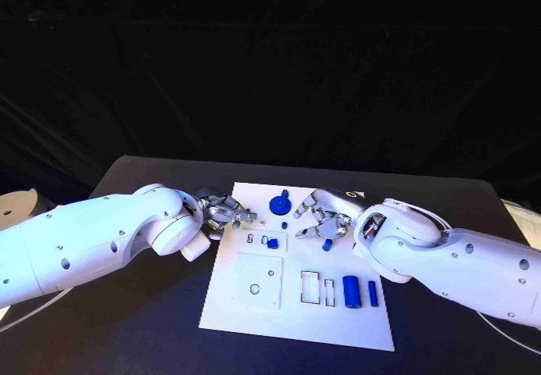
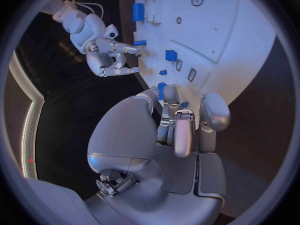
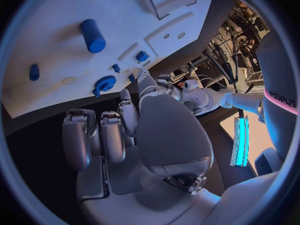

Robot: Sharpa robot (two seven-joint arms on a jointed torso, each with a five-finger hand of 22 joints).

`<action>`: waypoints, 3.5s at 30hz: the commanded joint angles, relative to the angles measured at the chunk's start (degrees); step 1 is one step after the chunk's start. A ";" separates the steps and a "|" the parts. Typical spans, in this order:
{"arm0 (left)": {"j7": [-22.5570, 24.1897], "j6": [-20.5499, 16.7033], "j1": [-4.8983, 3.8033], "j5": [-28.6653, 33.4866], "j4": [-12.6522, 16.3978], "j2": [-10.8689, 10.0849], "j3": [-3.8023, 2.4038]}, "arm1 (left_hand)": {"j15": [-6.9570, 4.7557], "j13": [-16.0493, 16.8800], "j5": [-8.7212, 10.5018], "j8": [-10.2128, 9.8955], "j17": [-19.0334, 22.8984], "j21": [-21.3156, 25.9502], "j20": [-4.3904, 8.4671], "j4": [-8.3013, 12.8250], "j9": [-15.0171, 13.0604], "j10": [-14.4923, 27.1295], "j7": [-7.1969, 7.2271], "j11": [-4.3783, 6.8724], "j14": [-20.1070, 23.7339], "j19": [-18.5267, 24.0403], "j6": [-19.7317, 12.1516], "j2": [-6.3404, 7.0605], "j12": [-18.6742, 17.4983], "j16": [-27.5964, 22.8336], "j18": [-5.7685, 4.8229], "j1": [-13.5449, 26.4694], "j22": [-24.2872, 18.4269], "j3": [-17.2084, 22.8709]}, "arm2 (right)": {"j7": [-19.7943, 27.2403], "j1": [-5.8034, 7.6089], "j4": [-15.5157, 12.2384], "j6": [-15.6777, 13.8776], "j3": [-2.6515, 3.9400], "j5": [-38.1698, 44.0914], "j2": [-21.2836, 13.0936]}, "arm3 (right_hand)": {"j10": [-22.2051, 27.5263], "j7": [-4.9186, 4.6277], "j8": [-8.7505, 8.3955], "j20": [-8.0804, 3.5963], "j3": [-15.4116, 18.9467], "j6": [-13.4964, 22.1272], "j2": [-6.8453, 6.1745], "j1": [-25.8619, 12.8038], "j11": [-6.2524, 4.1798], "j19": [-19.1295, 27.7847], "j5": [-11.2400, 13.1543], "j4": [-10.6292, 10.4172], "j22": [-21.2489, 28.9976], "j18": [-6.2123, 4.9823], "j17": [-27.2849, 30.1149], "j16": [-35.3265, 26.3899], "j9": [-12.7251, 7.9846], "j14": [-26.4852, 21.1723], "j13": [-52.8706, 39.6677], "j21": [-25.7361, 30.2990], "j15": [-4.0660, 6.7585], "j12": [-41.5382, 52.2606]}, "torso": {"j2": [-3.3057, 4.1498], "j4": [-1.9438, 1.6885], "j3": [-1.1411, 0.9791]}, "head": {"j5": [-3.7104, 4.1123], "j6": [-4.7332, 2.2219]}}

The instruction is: Assemble the parts on the task board

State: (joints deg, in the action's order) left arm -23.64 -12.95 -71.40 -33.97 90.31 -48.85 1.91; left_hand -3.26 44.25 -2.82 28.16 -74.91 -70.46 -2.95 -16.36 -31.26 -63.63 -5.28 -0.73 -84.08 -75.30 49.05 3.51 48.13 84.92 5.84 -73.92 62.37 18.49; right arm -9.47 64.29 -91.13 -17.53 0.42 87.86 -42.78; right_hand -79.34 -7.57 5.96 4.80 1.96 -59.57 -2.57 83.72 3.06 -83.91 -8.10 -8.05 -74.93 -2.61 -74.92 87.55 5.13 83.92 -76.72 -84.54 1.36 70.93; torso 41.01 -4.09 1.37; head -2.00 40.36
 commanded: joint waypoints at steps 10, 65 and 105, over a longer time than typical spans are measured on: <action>19.12 -7.02 0.34 23.27 3.57 -3.64 0.14 | 0.77 -2.57 -0.03 -0.35 -6.36 3.48 -0.73 0.14 1.39 0.79 -0.63 -0.62 -2.50 1.41 -0.96 0.69 -1.57 -1.86 1.23 -0.88 -3.65 3.04 | -4.67 -1.16 2.50 2.06 -0.40 6.32 4.26 | -0.88 0.22 0.01 -0.48 -0.30 -0.69 0.40 0.30 -0.67 -1.28 0.33 0.46 -4.63 0.30 -11.32 0.18 0.02 5.23 1.42 -0.07 0.37 0.86 | 0.20 -0.29 0.50 | 0.33 0.46; 21.11 -7.66 0.34 24.57 4.22 -4.16 0.14 | 0.82 -3.54 -0.02 -0.17 -5.93 4.43 -0.81 0.43 2.19 0.78 -0.70 -0.67 -2.44 1.25 -1.02 1.15 -1.61 -2.16 1.34 -1.30 -4.51 4.92 | -4.14 -2.97 5.76 6.54 -0.76 8.20 9.52 | -1.64 0.62 -0.35 -0.76 -2.43 -2.41 1.46 1.10 -1.02 -1.56 1.18 1.76 -5.22 0.42 -12.04 0.62 -0.20 5.40 0.21 -0.39 0.67 2.51 | 0.18 -0.09 0.25 | -0.67 1.98; 19.93 -6.34 0.34 24.54 3.94 -3.98 0.15 | 0.84 -3.95 -0.01 -0.07 -5.81 4.80 -0.82 0.73 2.54 0.84 -0.78 -0.72 -2.42 1.16 -1.12 1.74 -1.60 -2.23 1.37 -1.49 -4.83 5.51 | -3.42 -4.07 4.17 -2.75 -0.81 8.28 9.05 | -3.53 2.39 0.38 -2.07 -13.32 -7.53 1.18 -1.98 -2.58 -1.97 -4.77 5.16 -5.92 0.56 -12.82 1.06 -0.28 5.58 -2.07 -0.72 2.05 5.36 | 0.14 -0.09 0.19 | -0.54 2.38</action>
State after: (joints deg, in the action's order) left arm -3.58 -20.70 -71.04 -9.66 94.23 -52.94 2.09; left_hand -2.84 40.37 -2.82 28.11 -74.91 -65.90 -3.56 -15.66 -28.79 -62.95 -6.02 -1.22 -84.05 -73.99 48.31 4.76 46.78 82.94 6.71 -75.16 57.64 23.55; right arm -13.39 60.23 -86.79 -16.20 -0.43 97.22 -33.67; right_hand -79.23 -5.60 5.96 3.17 -11.13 -65.63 -1.71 83.09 3.20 -83.90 -12.66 -2.74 -74.92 -2.61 -74.90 88.26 4.75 84.03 -74.87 -84.99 2.92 76.05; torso 41.17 -4.16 1.56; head -2.57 42.78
